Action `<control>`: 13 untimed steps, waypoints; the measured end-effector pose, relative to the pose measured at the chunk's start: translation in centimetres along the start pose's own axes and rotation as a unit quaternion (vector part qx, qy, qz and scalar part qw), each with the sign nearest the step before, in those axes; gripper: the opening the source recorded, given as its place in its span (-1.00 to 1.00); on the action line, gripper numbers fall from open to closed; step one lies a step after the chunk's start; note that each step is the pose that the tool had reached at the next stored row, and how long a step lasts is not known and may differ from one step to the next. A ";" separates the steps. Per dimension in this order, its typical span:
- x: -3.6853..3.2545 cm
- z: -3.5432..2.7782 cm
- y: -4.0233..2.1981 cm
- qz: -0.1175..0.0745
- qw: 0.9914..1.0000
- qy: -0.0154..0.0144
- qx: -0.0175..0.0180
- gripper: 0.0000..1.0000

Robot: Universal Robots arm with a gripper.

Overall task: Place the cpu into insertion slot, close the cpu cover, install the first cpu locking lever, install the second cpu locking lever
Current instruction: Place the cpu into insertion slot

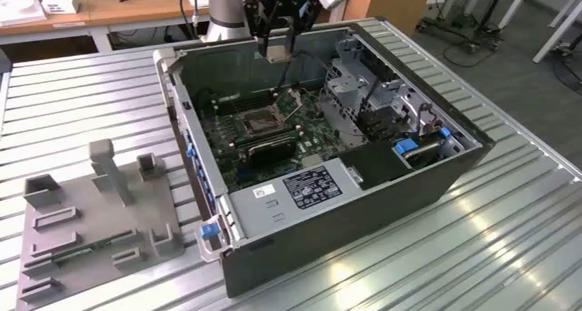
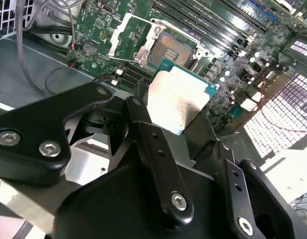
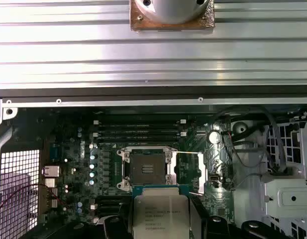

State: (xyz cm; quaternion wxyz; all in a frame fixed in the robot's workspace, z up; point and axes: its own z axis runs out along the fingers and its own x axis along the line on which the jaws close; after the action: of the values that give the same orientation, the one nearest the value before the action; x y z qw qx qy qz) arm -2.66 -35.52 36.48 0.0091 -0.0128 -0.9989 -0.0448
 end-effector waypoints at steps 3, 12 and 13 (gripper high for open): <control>0.00 0.05 0.00 0.000 1.000 0.000 0.000 0.08; 0.00 0.09 -0.01 0.000 1.000 0.000 0.002 0.08; 0.00 0.11 0.00 0.000 1.000 0.000 0.002 0.08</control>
State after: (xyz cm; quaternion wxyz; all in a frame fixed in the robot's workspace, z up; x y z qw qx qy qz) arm -2.66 -35.51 36.36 0.0091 -0.0128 -0.9990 -0.0430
